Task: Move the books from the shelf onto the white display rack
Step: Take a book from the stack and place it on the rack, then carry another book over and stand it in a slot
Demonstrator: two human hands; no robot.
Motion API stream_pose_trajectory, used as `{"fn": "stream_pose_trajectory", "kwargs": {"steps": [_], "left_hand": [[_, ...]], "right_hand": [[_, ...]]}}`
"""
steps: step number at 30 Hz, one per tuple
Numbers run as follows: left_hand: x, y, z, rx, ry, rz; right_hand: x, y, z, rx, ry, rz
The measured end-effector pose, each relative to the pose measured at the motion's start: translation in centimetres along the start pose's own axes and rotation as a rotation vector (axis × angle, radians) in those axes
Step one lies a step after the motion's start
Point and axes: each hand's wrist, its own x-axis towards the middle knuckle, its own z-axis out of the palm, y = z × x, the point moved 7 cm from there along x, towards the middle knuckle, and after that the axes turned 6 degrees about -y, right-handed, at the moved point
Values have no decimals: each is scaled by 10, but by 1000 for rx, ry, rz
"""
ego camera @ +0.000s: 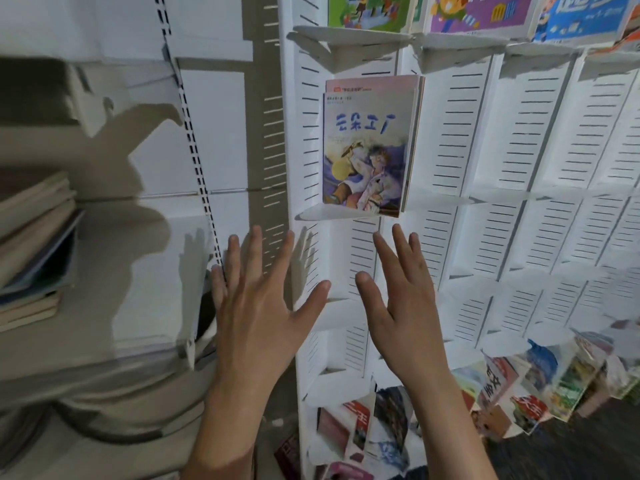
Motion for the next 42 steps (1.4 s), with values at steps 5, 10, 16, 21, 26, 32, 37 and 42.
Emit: {"fn": "stream_pose_trajectory", "kwargs": {"steps": [5,10,16,21,26,32,37,42], "left_hand": [[-63,-5,-23,3,10,-44],[-150,-19,-50,-2,35,-77],[-241,-57,-84,67,-4,-221],[-294,-90,-130,117,79,-305],[-341,-122,-174,176,154,-325],[-407,-190,-238,164,249,-404],[-479,-272,-299,177,290,-471],[-552,-366,-362,210,322,-547]], "right_hand": [[-54,-24,-6,38,-59,-12],[-126,-53,-1,62,-149,-40],[-197,-110,19,125,-277,-118],[-229,-166,29,158,-333,-213],[-259,-227,48,212,-357,-296],[-301,-319,89,236,-393,-376],[-354,-425,142,265,-419,-440],[-405,-529,204,297,-443,-472]]}}
